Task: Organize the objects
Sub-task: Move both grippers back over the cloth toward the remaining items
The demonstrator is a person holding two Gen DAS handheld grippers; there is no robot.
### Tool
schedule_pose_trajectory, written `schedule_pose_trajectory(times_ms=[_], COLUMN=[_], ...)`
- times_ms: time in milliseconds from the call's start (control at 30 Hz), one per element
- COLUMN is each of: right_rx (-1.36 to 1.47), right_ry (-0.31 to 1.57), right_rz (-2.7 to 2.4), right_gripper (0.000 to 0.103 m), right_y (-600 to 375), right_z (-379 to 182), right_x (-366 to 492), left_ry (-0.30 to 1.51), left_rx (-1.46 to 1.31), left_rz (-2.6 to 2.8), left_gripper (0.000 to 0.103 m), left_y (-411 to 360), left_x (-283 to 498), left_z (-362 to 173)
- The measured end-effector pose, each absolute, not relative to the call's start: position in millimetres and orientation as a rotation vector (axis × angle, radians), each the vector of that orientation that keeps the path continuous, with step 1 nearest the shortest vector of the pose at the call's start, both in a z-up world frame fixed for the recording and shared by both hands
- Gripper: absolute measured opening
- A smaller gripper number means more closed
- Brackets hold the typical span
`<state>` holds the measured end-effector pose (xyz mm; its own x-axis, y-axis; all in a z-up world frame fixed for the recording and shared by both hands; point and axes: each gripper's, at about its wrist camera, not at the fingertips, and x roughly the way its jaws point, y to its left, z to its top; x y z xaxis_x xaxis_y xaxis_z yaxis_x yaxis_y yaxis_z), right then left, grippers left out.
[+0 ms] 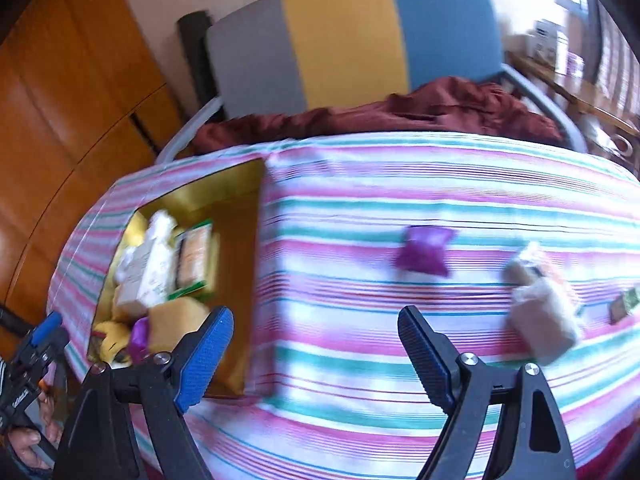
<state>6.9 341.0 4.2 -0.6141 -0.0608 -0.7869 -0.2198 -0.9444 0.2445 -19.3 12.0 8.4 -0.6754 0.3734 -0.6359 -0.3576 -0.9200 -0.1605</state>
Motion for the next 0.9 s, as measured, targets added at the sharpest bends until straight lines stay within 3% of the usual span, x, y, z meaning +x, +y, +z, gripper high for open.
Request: schedule_pose_trajectory(times_ms=[233, 467, 567, 900], right_rx=[-1.112, -0.929, -0.885, -0.856], right_ry=[0.654, 0.908, 1.028, 1.121], right_rz=[2.486, 2.218, 2.149, 2.139], right_gripper=[0.086, 0.086, 0.086, 0.086], right_y=[448.2, 530.1, 547.6, 553.6], right_z=[12.3, -14.2, -21.1, -24.9], right_x=[45.1, 86.6, 99.1, 105.8], left_ry=[0.055, 0.15, 0.181, 0.267], left_rx=[-0.948, -0.918, -0.916, -0.9], left_rz=[2.491, 2.41, 2.371, 2.242], left_gripper=[0.077, 0.077, 0.077, 0.077], left_y=[52.5, 101.5, 123.9, 207.6], left_x=[-18.0, -16.0, -17.9, -21.7], left_z=[16.2, 23.3, 24.5, 24.6])
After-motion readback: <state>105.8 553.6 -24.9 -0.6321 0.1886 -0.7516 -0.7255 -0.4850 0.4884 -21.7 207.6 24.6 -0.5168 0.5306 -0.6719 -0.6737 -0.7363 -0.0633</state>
